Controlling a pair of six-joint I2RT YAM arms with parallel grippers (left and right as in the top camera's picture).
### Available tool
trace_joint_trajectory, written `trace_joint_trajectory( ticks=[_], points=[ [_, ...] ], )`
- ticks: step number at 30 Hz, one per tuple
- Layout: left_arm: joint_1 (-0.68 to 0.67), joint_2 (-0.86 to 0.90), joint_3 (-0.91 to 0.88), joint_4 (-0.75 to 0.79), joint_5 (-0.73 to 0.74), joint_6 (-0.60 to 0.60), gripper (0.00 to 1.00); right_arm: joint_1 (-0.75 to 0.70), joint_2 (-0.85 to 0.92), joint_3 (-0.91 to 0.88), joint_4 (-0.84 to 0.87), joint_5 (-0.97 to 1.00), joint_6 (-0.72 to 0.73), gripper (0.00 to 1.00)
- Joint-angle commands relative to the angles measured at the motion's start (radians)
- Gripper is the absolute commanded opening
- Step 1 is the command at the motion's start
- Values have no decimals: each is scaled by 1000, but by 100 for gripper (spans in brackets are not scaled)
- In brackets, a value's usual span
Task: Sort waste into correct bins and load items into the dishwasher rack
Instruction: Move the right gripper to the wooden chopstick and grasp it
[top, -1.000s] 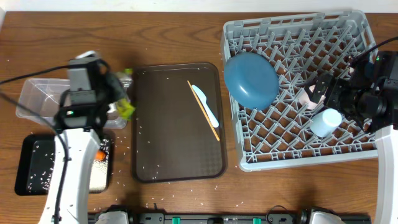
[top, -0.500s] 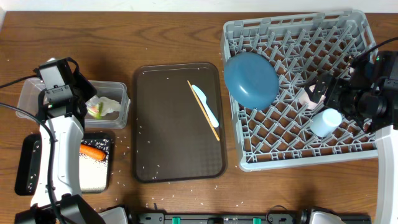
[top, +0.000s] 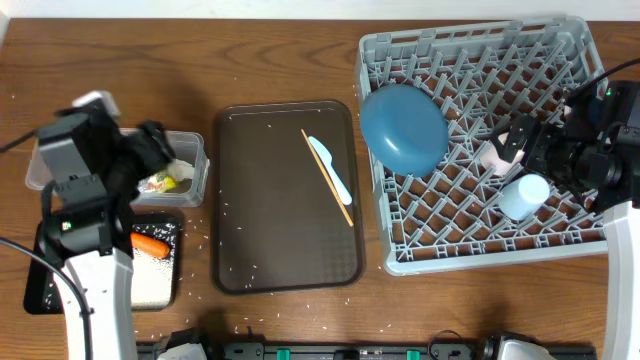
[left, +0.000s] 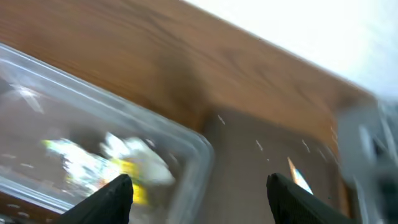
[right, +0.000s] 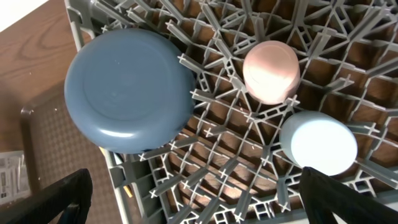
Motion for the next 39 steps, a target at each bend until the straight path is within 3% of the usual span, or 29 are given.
trace_joint_trajectory(
  ticks=[1,8,10,13,20,22,23,24,30,39],
  points=[
    [-55,6,16,-69,132,121,70,27,-1,5,26,-101,-69,96],
    [-108,2,18,-166,120,120,70,245,-1,5,92,-153,-115,82],
    [-101,-7,33,-190,34,97,70,359,3,5,129,-142,-139,78],
    [-83,-23,77,-241,-91,73,70,528,28,5,185,-39,-144,72],
    [-64,-40,136,-358,-97,57,77,811,221,5,309,120,-136,55],
    [-64,-39,136,-387,-97,57,77,848,300,5,344,130,-132,52],
    [-64,-39,136,-401,-99,58,92,861,341,5,360,143,-121,50],
    [-64,-39,136,-409,-106,57,98,869,375,5,375,146,-117,47],
    [-64,-39,136,-417,-115,58,98,905,555,5,474,143,-94,38],
    [-64,-39,136,-417,-115,57,98,910,718,5,552,190,-61,38]
  ],
)
